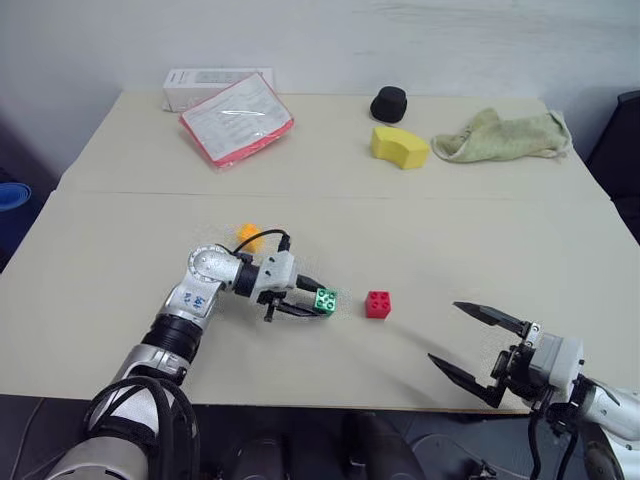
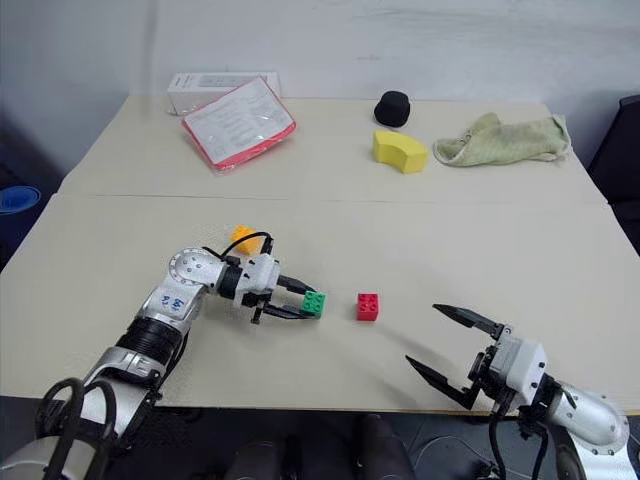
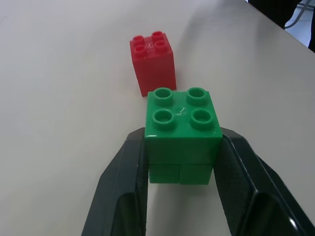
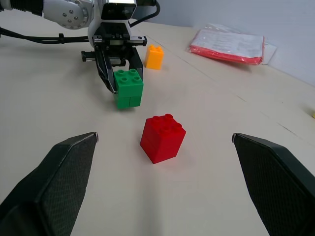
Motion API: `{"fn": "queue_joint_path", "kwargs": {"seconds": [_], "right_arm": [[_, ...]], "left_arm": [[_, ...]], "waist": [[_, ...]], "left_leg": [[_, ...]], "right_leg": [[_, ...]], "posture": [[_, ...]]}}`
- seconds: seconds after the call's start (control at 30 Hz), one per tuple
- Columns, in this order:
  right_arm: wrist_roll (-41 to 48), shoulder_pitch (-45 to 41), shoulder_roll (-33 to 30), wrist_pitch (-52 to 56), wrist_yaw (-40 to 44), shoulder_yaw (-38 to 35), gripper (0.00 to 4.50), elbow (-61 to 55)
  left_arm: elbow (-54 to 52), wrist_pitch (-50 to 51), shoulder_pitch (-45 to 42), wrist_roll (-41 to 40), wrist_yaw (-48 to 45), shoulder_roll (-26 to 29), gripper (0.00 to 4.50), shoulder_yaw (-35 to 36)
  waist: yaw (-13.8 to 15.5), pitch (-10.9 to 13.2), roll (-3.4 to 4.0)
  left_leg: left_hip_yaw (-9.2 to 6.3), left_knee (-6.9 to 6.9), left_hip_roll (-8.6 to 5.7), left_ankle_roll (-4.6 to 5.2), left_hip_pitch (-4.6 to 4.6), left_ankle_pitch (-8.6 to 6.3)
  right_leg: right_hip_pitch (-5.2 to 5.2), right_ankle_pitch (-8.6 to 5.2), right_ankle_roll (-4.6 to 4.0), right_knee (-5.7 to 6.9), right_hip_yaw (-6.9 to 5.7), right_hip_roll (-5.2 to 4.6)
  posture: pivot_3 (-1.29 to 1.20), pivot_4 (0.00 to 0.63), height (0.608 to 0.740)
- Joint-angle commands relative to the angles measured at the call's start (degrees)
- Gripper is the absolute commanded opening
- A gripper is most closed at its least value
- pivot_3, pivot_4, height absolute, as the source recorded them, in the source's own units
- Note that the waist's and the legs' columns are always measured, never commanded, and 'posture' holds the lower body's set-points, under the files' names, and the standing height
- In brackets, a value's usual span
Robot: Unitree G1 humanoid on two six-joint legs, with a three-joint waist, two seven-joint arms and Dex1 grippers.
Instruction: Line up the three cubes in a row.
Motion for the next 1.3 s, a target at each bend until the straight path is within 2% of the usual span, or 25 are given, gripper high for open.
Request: {"fn": "queue_joint_path", "kwargs": {"seconds": [0.03,0.3,0.5,0.63,0.73,0.83,0.9,0.97,1.03,1.2,1.3], "right_arm": [[0.06,0.92,0.14,-0.94,-1.43,-1.42,4.50,-2.76],[-0.19,0.23,-0.09,-1.09,-2.28,-0.68,4.50,-2.39],[0.19,-1.57,-0.72,-1.21,-0.78,-0.31,4.50,-0.79],[0.45,-2.96,-0.85,-1.20,0.70,0.14,4.50,0.33],[1.10,-3.94,-0.74,-1.21,1.88,0.30,4.50,1.02],[4.95,-6.66,0.66,1.01,0.93,-0.20,4.50,0.99],[5.93,-8.03,0.79,2.14,0.22,-0.33,4.50,0.90],[6.17,-9.70,1.52,2.55,-0.12,0.66,4.50,0.78],[6.04,-10.99,2.62,1.99,-0.47,1.41,4.50,0.83],[5.80,-13.55,3.82,1.09,0.35,2.85,4.50,0.84],[4.71,-15.70,4.28,-0.32,0.47,3.54,4.50,0.78]], "left_arm": [[-0.11,0.27,0.81,0.40,0.33,-0.05,1.47,0.37],[2.69,0.93,1.82,2.02,1.04,1.36,1.47,0.81],[0.28,1.32,3.60,-0.15,3.36,1.59,3.33,3.99],[-6.97,4.23,9.70,-3.99,2.20,5.80,4.46,8.19],[-13.92,5.95,17.93,-7.78,2.13,11.05,4.46,13.62],[-20.69,9.36,27.65,-11.57,8.04,14.48,4.46,22.67],[-23.95,15.55,31.69,-15.85,14.54,14.15,4.46,29.42],[-23.80,16.72,37.10,-17.69,21.29,12.62,4.46,37.18],[-24.39,16.54,40.75,-18.15,26.06,10.79,4.46,41.51],[-26.01,17.58,43.00,-19.88,34.55,6.79,4.46,47.09],[-28.46,18.96,41.47,-19.16,36.72,5.74,4.46,44.58]], "waist": [[0.02,0.00,0.00],[-0.02,-0.01,0.00],[0.03,-0.01,0.00],[-0.18,-0.01,0.00],[-0.52,-0.01,0.00],[-1.30,0.01,0.03],[-1.21,0.01,0.02],[-1.06,0.00,0.02],[-1.04,0.00,0.03],[-0.63,-0.01,0.00],[-0.07,-0.03,-0.02]], "left_leg": [[0.00,0.00,0.00,0.00,0.00,0.00],[-0.02,0.01,-0.01,0.03,0.05,0.01],[-0.05,-0.01,0.01,0.02,0.04,0.01],[-0.04,-0.01,0.03,0.02,0.03,0.01],[-0.03,-0.02,0.08,0.01,0.05,0.02],[-0.06,-0.10,0.12,0.00,0.11,0.01],[-0.13,-0.10,0.10,0.06,0.12,-0.01],[-0.21,-0.10,0.06,0.28,0.13,-0.14],[-0.21,-0.14,0.06,0.28,0.16,-0.16],[-0.20,-0.16,0.04,0.27,0.15,-0.16],[-0.19,-0.15,0.02,0.27,0.15,-0.16]], "right_leg": [[0.01,0.00,0.00,0.00,0.00,-0.01],[0.05,0.00,0.00,0.02,0.00,-0.02],[0.03,0.00,0.00,0.05,-0.01,-0.01],[0.02,0.00,0.00,0.06,0.00,-0.04],[0.00,0.00,-0.01,0.08,0.01,-0.03],[0.00,-0.02,-0.05,0.12,0.03,-0.09],[0.03,-0.03,-0.05,0.15,0.01,-0.16],[0.04,-0.02,-0.05,0.16,-0.03,-0.27],[0.06,-0.03,-0.05,0.16,-0.03,-0.28],[0.06,-0.03,-0.06,0.13,-0.09,-0.28],[0.06,-0.03,-0.06,0.14,-0.09,-0.28]], "posture": [[0.00,0.150,0.740],[0.00,0.150,0.740],[0.00,0.150,0.740],[0.00,0.150,0.740],[0.00,0.150,0.740],[0.00,0.150,0.740],[0.00,0.150,0.740],[0.00,0.150,0.740],[0.00,0.150,0.740],[0.00,0.150,0.740],[0.00,0.150,0.740]]}}
